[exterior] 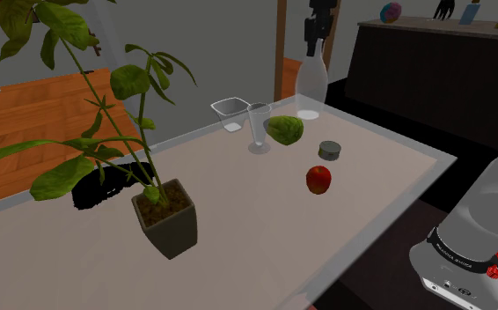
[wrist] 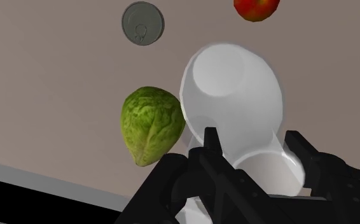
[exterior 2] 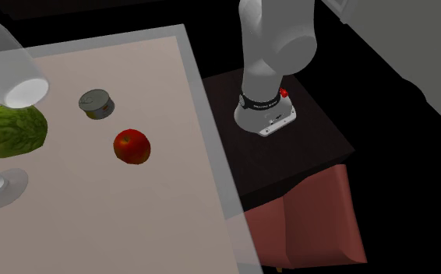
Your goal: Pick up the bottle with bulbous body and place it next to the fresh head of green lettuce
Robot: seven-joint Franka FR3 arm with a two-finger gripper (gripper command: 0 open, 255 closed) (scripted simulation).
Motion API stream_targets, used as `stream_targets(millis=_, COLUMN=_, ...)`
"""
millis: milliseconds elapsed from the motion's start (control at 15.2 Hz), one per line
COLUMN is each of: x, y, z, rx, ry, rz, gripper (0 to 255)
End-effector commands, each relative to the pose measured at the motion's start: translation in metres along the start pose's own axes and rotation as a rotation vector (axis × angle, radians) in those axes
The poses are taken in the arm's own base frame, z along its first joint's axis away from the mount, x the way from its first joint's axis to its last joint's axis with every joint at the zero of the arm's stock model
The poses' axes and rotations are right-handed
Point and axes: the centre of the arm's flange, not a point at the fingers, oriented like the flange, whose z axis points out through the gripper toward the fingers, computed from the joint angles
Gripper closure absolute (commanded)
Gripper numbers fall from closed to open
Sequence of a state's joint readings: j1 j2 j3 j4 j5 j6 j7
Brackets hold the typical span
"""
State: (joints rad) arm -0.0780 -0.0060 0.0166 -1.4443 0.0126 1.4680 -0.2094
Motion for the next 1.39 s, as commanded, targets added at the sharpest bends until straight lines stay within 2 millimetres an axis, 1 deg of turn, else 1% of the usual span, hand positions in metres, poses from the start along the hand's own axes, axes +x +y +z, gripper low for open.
stream_targets(millis=0, x=-0.001, y=0.0, z=0.01, rx=0.0, ry=0.001, rz=0.0, gripper=255)
stream_targets(millis=1320, x=-0.004, y=0.0, z=0.115, rx=0.0, ry=0.001, rz=0.0, gripper=255)
